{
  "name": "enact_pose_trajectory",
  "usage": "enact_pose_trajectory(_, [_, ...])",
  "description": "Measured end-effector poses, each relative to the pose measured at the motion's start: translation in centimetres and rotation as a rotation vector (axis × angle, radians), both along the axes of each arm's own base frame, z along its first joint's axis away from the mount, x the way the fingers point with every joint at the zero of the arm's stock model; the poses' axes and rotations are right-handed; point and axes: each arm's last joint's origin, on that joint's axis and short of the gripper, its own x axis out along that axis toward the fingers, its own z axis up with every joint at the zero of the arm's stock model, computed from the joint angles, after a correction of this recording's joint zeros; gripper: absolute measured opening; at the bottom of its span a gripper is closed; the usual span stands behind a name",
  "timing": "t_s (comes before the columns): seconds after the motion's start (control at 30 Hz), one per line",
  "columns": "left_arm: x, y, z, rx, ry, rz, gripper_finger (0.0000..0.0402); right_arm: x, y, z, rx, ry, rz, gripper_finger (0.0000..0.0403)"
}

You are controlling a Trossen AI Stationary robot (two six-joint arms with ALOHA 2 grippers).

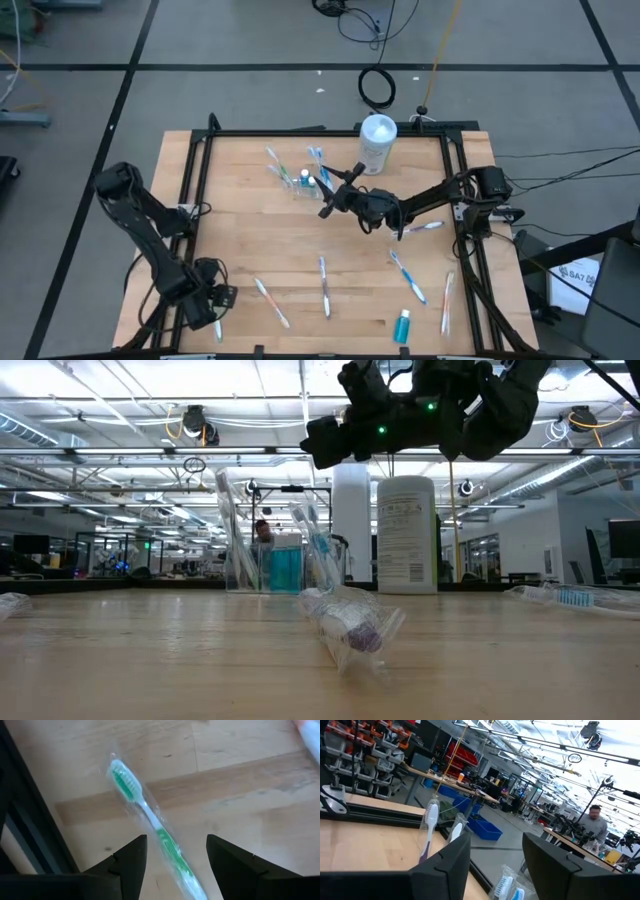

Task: Pick & Place toothbrushing station
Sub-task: Put the green toothbrush in the left compartment of the transparent organizer

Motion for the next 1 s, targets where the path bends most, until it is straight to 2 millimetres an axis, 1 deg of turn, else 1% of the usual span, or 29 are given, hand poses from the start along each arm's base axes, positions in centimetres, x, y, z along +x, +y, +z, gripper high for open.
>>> enact_pose_trajectory(0.13, [-0.1,0.3,-1.4,-0.022,0.002,0.014,0.0212,0.0,0.0,0.0,0.0,0.0,0.0,0.0173])
enact_pose_trajectory(0.2, [-0.1,0.1,-2.3,-0.068,-0.022,0.03,0.0212,0.0,0.0,0.0,0.0,-0.001,0.0,0.0174])
enact_pose_trajectory(0.3, [-0.4,0.4,-3.4,-0.105,-0.019,0.064,0.0212,0.0,0.0,0.0,0.0,0.0,0.0,0.0172])
enact_pose_trajectory(0.4, [-0.6,0.7,-4.0,-0.128,-0.011,0.061,0.0212,0.0,0.0,0.0,0.0,0.0,0.0,0.017])
enact_pose_trajectory(0.5, [-0.6,0.9,-4.2,-0.116,-0.031,0.024,0.0212,0.0,0.0,0.0,0.0,-0.001,0.0,0.0169])
enact_pose_trajectory(0.6, [0.0,1.2,-4.3,-0.07,-0.111,-0.067,0.0212,0.0,0.0,0.0,0.0,-0.001,0.0,0.0169])
enact_pose_trajectory(0.77, [1.7,2.2,-4.3,0.055,-0.274,-0.18,0.0212,0.0,0.0,0.0,0.0,-0.001,0.0,0.0169])
enact_pose_trajectory(0.9, [2.9,3.4,-4.3,0.175,-0.345,-0.281,0.0212,0.0,0.0,0.0,0.0,-0.001,0.0,0.0169])
enact_pose_trajectory(1.0, [3.8,4.1,-4.2,0.216,-0.352,-0.342,0.0212,0.0,0.0,0.0,0.0,-0.001,0.0,0.0171])
